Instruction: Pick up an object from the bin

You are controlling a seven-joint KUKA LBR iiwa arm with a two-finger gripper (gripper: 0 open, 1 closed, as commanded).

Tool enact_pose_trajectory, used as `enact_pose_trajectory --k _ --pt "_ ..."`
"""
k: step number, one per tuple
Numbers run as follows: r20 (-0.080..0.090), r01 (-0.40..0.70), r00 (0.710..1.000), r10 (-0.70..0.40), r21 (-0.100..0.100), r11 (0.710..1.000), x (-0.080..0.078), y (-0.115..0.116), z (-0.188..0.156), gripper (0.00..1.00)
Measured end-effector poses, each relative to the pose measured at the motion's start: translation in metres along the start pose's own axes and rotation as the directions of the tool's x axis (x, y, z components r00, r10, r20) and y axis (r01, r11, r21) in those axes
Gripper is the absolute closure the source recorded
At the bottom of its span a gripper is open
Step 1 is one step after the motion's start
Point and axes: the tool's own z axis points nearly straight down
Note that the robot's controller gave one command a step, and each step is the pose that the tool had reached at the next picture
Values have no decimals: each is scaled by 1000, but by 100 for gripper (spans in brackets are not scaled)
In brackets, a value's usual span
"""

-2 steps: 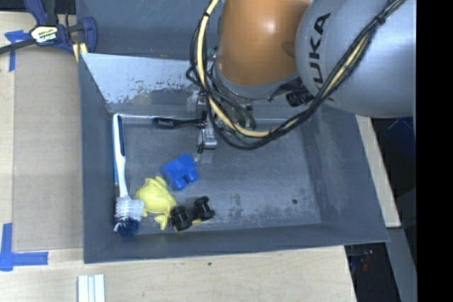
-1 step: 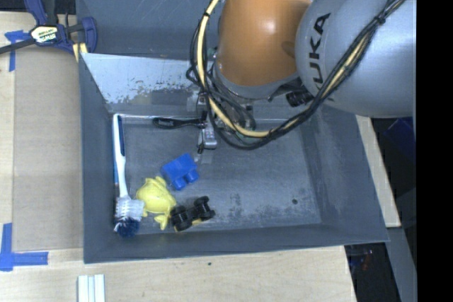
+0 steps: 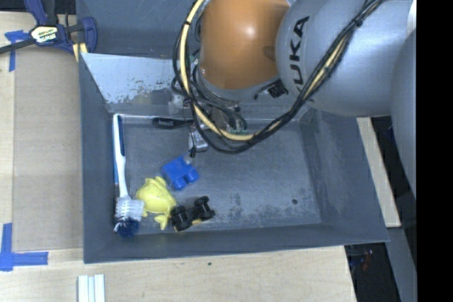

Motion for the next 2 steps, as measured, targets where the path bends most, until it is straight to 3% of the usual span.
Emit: enact_pose_trajectory --k 1,2 --pt "-7 280 960 -280 -4 960 57 20 65 0" --pt "3 247 969 -247 -3 969 22 23 -10 0"
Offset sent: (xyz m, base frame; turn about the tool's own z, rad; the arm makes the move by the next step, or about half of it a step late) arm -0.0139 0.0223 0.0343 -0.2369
